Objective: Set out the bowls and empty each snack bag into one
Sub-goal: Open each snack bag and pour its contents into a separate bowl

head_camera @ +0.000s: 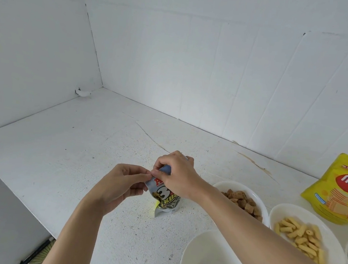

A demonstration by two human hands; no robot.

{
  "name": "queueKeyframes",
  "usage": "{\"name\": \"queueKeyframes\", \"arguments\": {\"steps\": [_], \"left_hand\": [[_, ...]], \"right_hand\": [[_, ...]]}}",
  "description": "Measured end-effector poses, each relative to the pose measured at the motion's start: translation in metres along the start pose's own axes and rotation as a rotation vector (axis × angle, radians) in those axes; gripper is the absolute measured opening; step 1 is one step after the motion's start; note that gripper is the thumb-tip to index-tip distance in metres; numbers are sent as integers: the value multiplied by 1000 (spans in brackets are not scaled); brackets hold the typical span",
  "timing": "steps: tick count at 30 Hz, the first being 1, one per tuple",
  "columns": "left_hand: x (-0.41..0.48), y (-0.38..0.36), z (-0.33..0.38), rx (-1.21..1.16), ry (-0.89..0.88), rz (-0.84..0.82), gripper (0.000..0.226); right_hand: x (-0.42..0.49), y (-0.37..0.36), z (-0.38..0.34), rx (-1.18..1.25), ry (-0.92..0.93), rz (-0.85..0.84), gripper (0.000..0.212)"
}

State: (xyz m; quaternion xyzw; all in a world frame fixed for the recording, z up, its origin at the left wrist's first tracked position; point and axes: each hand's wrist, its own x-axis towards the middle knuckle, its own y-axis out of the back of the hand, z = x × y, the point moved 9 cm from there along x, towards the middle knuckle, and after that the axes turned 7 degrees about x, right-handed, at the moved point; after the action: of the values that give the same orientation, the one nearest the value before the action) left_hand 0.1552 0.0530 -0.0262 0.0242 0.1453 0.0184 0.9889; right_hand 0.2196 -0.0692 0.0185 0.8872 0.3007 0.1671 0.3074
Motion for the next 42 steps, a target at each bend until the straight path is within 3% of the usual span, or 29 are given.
{"name": "queueKeyframes", "arguments": {"steps": [5, 10, 16, 22, 28, 33, 36, 42], "left_hand": [[3, 2, -3, -86, 12, 93, 19], [4, -2, -1, -73, 13, 163, 23], [6, -6, 13, 44, -49, 132, 24], [5, 11, 31, 262, -136, 292, 18], [13, 3, 34, 258, -37, 60, 12], [19, -13, 32, 244, 36, -133, 13], [21, -15, 34, 256, -3, -145, 24], [24, -18, 38, 314, -37, -83, 12]], "right_hand": [[0, -2, -7, -7, 18, -40, 14], [-3, 6, -2, 266, -6, -131, 13], [-5, 8, -6, 25, 40, -83, 18], [-9, 12, -9, -77, 106, -126, 9], [-8, 14, -10, 66, 88, -143, 8], [-7, 24, -14, 96, 116, -117, 19], [-8, 30, -11, 112, 121, -83, 16], [-10, 30, -5, 178, 87, -134, 9]]}}
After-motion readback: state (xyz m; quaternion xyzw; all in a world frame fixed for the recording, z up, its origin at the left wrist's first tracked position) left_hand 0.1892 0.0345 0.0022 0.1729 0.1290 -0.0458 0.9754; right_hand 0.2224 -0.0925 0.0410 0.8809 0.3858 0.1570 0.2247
